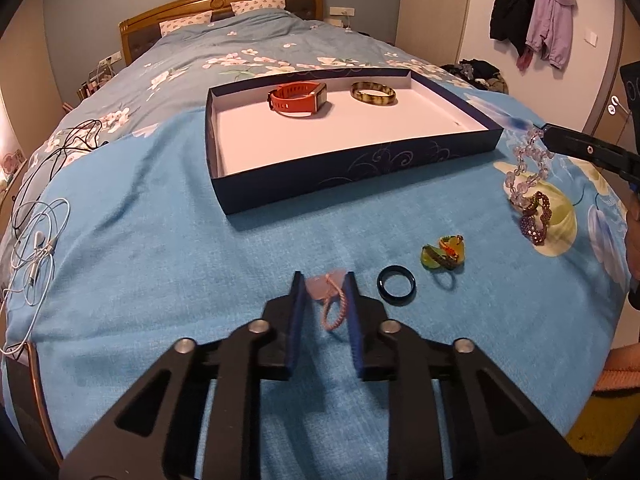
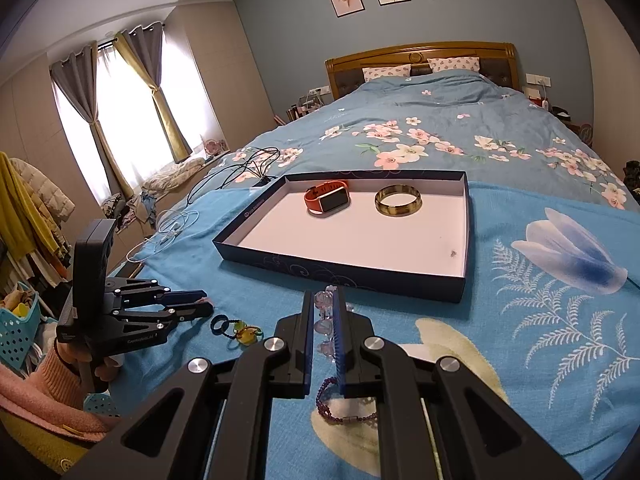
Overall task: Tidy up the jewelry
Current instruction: 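Grasp the pink heart ring with the left tool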
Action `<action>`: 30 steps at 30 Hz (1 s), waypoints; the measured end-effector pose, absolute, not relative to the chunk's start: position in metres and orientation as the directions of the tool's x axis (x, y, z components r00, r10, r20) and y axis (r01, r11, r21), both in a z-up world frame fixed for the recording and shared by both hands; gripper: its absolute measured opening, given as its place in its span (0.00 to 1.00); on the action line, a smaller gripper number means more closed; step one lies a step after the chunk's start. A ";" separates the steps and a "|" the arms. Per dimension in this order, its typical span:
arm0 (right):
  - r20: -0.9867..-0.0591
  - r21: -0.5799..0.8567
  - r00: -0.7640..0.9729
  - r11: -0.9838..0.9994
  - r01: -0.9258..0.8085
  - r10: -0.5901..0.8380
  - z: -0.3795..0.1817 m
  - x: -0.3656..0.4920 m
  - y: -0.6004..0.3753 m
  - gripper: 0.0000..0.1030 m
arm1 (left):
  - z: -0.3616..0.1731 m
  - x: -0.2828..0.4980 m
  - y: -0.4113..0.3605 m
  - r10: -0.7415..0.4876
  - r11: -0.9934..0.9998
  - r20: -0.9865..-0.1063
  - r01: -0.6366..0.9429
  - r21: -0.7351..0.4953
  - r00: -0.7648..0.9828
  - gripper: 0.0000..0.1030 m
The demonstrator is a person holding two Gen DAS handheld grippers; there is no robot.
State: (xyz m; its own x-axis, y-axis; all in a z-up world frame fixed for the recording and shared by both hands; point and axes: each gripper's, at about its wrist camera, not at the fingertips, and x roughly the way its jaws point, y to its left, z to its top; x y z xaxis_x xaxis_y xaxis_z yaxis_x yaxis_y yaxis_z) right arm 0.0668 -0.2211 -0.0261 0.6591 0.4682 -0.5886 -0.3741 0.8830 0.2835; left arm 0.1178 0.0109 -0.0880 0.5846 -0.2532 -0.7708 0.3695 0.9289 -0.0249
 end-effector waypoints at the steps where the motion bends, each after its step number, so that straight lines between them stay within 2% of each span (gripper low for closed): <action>1: -0.588 0.283 0.660 0.883 -0.375 0.468 -0.026 0.067 -0.221 0.07 | -0.088 0.117 0.010 -0.250 0.929 -0.769 0.369 -0.020 0.588 0.18; 30: -0.528 0.241 0.700 0.875 -0.420 0.482 0.007 0.079 -0.213 0.07 | -0.035 0.116 -0.009 -0.317 0.915 -0.648 0.403 -0.016 0.693 0.18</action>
State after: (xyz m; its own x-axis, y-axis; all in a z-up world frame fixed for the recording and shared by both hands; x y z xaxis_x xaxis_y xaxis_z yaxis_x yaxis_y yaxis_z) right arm 0.0790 -0.2135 0.0067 0.6995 0.4818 -0.5277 -0.4205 0.8746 0.2413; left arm 0.1163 -0.0090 -0.0346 0.6930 -0.3168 -0.6477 0.4034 0.9149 -0.0158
